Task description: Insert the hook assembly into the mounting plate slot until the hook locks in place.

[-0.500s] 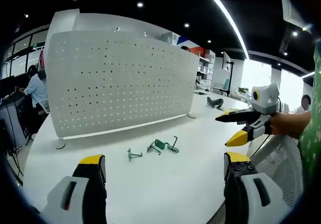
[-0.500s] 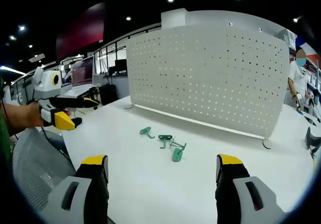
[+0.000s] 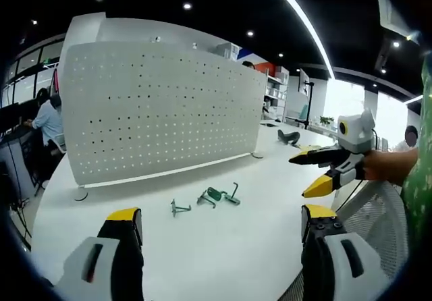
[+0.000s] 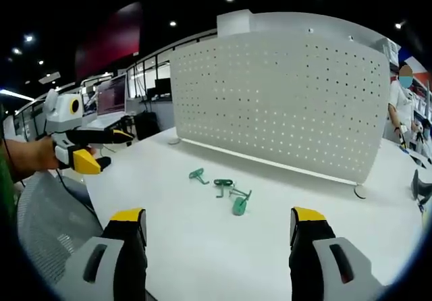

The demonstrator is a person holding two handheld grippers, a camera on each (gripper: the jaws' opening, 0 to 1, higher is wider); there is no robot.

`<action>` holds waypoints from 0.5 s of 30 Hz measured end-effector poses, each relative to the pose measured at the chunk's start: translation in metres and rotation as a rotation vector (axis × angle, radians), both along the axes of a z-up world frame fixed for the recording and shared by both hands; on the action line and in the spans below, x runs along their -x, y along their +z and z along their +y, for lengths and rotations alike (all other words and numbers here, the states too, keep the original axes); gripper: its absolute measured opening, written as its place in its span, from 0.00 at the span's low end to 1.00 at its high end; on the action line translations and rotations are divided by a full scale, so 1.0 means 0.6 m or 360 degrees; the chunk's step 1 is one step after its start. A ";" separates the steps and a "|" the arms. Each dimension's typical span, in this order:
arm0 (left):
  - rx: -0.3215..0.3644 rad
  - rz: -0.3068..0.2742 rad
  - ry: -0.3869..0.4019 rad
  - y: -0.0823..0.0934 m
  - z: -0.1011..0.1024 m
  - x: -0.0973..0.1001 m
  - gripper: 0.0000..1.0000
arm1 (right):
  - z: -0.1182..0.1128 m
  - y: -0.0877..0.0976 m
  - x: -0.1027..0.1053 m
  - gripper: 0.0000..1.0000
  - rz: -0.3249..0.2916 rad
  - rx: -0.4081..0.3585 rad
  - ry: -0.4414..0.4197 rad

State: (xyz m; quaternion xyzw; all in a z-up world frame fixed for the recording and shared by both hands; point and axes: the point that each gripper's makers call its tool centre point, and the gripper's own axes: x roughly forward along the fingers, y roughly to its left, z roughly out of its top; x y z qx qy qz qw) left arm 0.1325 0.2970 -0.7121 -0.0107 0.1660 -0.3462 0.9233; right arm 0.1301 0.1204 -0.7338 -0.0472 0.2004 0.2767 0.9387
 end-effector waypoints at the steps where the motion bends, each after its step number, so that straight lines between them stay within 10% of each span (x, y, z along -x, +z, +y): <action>1: -0.0001 -0.0001 0.0000 0.000 0.000 0.000 1.00 | 0.000 0.000 0.000 0.89 0.0001 0.0001 0.0001; 15: -0.0005 -0.0006 -0.0001 0.001 0.002 0.000 1.00 | 0.001 -0.002 0.001 0.88 0.0015 0.0005 0.0005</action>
